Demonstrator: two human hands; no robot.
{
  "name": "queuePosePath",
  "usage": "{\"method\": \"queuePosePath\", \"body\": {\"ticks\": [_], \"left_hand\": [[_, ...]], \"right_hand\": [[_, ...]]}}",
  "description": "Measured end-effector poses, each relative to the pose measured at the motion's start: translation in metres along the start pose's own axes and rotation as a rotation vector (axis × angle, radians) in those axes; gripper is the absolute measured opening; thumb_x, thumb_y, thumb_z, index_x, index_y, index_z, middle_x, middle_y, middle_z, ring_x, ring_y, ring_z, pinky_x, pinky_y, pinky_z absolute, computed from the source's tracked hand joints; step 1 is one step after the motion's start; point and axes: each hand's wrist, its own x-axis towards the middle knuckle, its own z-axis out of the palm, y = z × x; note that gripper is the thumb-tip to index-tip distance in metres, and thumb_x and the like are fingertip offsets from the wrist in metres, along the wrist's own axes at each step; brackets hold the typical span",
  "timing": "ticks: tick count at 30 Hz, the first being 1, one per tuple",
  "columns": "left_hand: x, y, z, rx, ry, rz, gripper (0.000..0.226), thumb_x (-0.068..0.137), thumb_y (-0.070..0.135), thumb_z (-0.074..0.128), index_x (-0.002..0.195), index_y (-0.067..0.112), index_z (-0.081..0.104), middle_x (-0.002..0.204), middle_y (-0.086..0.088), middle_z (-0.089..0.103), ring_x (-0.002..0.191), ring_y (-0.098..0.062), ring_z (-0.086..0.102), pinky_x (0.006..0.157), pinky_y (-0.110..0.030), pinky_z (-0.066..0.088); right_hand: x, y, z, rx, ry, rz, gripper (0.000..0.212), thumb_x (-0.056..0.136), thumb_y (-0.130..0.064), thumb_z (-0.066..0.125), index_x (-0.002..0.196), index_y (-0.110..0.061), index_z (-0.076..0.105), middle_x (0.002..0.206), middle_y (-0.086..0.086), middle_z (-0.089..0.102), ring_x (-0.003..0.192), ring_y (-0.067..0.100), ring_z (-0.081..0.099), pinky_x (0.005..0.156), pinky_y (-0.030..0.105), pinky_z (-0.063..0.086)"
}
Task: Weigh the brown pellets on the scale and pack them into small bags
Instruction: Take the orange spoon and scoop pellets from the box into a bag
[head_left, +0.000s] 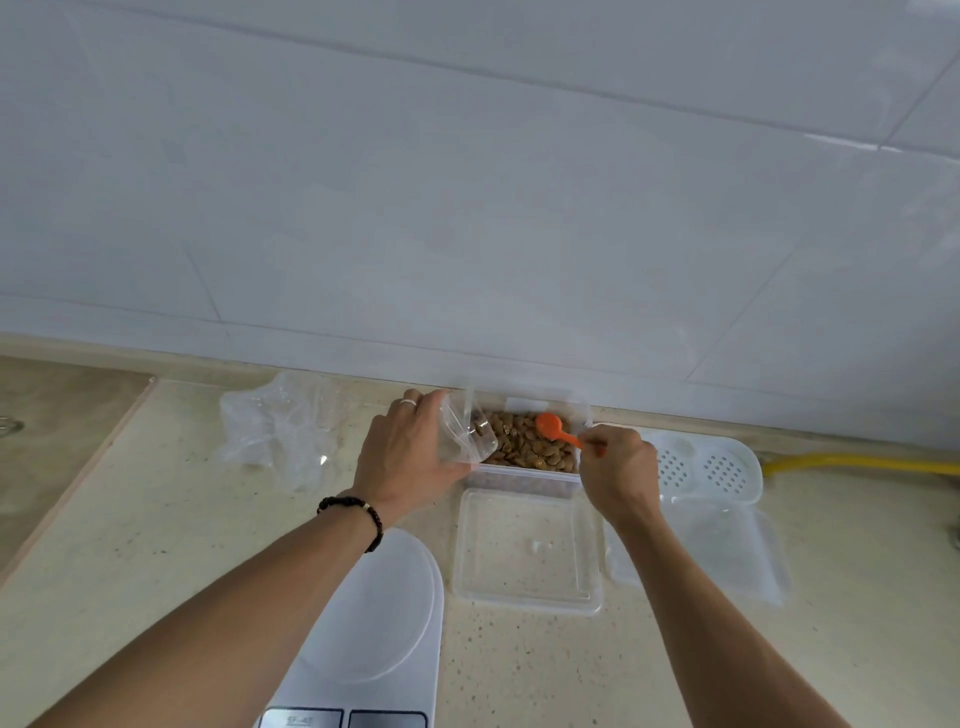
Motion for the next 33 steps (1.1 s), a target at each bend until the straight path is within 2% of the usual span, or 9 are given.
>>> {"method": "queuePosePath", "body": {"ticks": [6, 9, 13, 17, 20, 24, 27, 29, 33], "left_hand": [[-0.004, -0.001, -0.005, 0.022, -0.019, 0.007, 0.073, 0.068, 0.064, 0.068, 0.122, 0.018, 0.048, 0.106, 0.0, 0.051, 0.096, -0.021, 0.051, 0.08, -0.034, 0.043], [-0.006, -0.001, -0.007, 0.014, -0.03, 0.003, 0.076, 0.07, 0.062, 0.069, 0.128, 0.019, 0.046, 0.11, -0.001, 0.051, 0.099, -0.021, 0.051, 0.082, -0.033, 0.043], [-0.008, -0.002, -0.006, 0.013, -0.053, -0.004, 0.08, 0.071, 0.062, 0.069, 0.133, 0.019, 0.044, 0.115, -0.002, 0.052, 0.103, -0.021, 0.051, 0.085, -0.034, 0.043], [-0.007, 0.003, -0.006, 0.005, -0.079, -0.014, 0.08, 0.064, 0.072, 0.055, 0.124, 0.018, 0.048, 0.107, 0.0, 0.051, 0.096, -0.021, 0.051, 0.08, -0.034, 0.043], [-0.004, 0.006, -0.003, 0.002, -0.085, -0.022, 0.071, 0.066, 0.066, 0.063, 0.117, 0.02, 0.049, 0.101, 0.003, 0.048, 0.094, -0.02, 0.05, 0.078, -0.034, 0.042], [0.001, 0.008, 0.004, 0.006, -0.082, -0.039, 0.063, 0.068, 0.062, 0.07, 0.113, 0.022, 0.049, 0.103, 0.004, 0.049, 0.095, -0.019, 0.051, 0.079, -0.034, 0.045], [0.005, 0.012, 0.006, -0.044, -0.07, -0.088, 0.059, 0.067, 0.064, 0.07, 0.106, 0.025, 0.047, 0.099, 0.007, 0.047, 0.093, -0.017, 0.05, 0.075, -0.033, 0.047], [0.006, 0.014, 0.005, -0.102, -0.079, -0.106, 0.056, 0.066, 0.061, 0.071, 0.102, 0.025, 0.047, 0.096, 0.007, 0.046, 0.091, -0.017, 0.049, 0.073, -0.032, 0.046], [0.004, 0.018, 0.003, -0.156, -0.058, -0.078, 0.046, 0.066, 0.051, 0.073, 0.094, 0.025, 0.047, 0.091, 0.007, 0.048, 0.092, -0.018, 0.051, 0.07, -0.032, 0.046]], "right_hand": [[-0.001, -0.01, 0.026, 0.164, -0.194, 0.12, 0.03, 0.085, 0.0, 0.052, 0.092, -0.015, 0.077, 0.073, -0.001, 0.068, 0.056, 0.012, 0.054, 0.051, 0.018, 0.042], [0.0, -0.005, 0.024, 0.422, -0.175, 0.324, 0.025, 0.085, 0.002, 0.056, 0.092, -0.012, 0.076, 0.074, 0.002, 0.066, 0.059, 0.018, 0.055, 0.054, 0.026, 0.045], [-0.003, 0.003, 0.015, 0.655, -0.137, 0.474, 0.023, 0.083, 0.011, 0.053, 0.088, -0.001, 0.073, 0.072, 0.014, 0.061, 0.053, 0.018, 0.049, 0.044, 0.022, 0.039], [-0.008, 0.007, 0.001, 0.78, -0.135, 0.515, 0.02, 0.085, 0.012, 0.053, 0.09, 0.004, 0.071, 0.075, 0.018, 0.061, 0.05, 0.016, 0.046, 0.039, 0.019, 0.036], [-0.012, 0.006, -0.012, 0.826, -0.148, 0.49, 0.018, 0.086, 0.011, 0.055, 0.089, 0.003, 0.071, 0.081, 0.02, 0.063, 0.049, 0.014, 0.046, 0.041, 0.019, 0.037], [-0.017, -0.004, -0.033, 0.825, -0.171, 0.376, 0.019, 0.085, 0.01, 0.056, 0.088, 0.001, 0.072, 0.076, 0.019, 0.062, 0.05, 0.014, 0.045, 0.045, 0.023, 0.034], [-0.022, -0.019, -0.042, 0.714, -0.18, 0.216, 0.023, 0.085, 0.007, 0.057, 0.084, -0.007, 0.075, 0.061, 0.007, 0.059, 0.05, 0.014, 0.044, 0.045, 0.023, 0.034], [-0.027, -0.03, -0.043, 0.481, -0.174, 0.033, 0.025, 0.086, 0.0, 0.058, 0.086, -0.016, 0.077, 0.059, -0.005, 0.063, 0.045, 0.01, 0.047, 0.043, 0.02, 0.036], [-0.04, -0.042, -0.04, 0.062, -0.127, -0.463, 0.026, 0.086, -0.001, 0.057, 0.092, -0.015, 0.078, 0.078, 0.0, 0.072, 0.056, 0.011, 0.057, 0.052, 0.029, 0.047]]}}
